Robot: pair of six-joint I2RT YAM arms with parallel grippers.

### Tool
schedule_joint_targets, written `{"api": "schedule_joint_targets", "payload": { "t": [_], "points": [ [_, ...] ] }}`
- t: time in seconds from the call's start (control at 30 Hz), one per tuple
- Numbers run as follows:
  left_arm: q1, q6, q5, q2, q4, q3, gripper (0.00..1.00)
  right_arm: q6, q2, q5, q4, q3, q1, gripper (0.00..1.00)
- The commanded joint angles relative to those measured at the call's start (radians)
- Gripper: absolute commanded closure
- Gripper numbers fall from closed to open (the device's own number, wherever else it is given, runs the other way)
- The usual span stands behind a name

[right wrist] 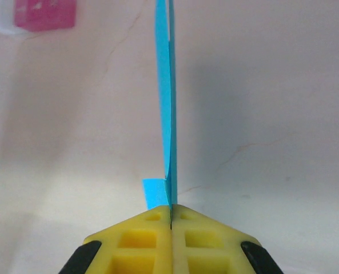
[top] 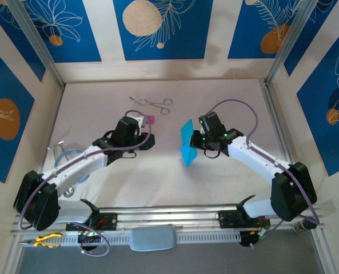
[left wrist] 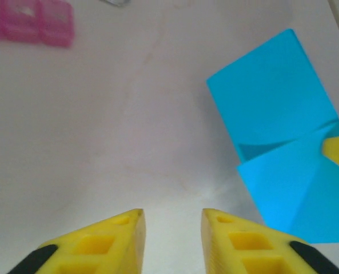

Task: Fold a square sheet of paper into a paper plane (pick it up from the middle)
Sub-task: Turn over the paper at the center of the table.

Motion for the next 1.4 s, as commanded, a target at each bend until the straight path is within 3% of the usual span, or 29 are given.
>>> {"api": "schedule_joint_targets", "payload": {
  "t": [0.0,0.23,0.27,0.3,0.33,0.47,0.6,0.83,1.17,1.37],
  "points": [
    [0.024,0.014,-0.139,-0.058,0.003,-0.038,0.61,-0.085,0.017,0.208,-0.251,0.087,0.03,0.95],
    [0.058,0.05,-0.192,-0.146,0.029,-0.11,0.28,-0.125,0.123,0.477,-0.403,0.228,0.142,0.96],
    [0.059,0.066,-0.182,-0.157,0.03,-0.115,0.22,-0.125,0.139,0.509,-0.418,0.245,0.154,0.96],
    [0.06,0.073,-0.181,-0.167,0.02,-0.118,0.07,-0.124,0.155,0.536,-0.43,0.257,0.166,0.96],
    [0.062,0.08,-0.174,-0.177,0.011,-0.123,0.0,-0.12,0.172,0.568,-0.442,0.269,0.179,0.96],
    [0.068,0.075,-0.208,-0.218,-0.005,-0.15,0.0,-0.1,0.235,0.656,-0.474,0.307,0.231,0.96],
    [0.1,0.042,-0.167,-0.261,-0.005,-0.184,0.0,-0.083,0.303,0.688,-0.497,0.335,0.27,0.96],
    [0.11,0.023,-0.239,-0.318,-0.043,-0.193,0.0,-0.047,0.466,0.721,-0.559,0.411,0.355,0.96],
    [0.117,-0.032,-0.354,-0.348,-0.121,-0.189,0.0,-0.071,0.616,0.625,-0.525,0.527,0.441,0.95],
    [0.12,-0.051,-0.345,-0.364,-0.145,-0.188,0.0,-0.089,0.633,0.484,-0.445,0.554,0.449,0.92]
  ]
}}
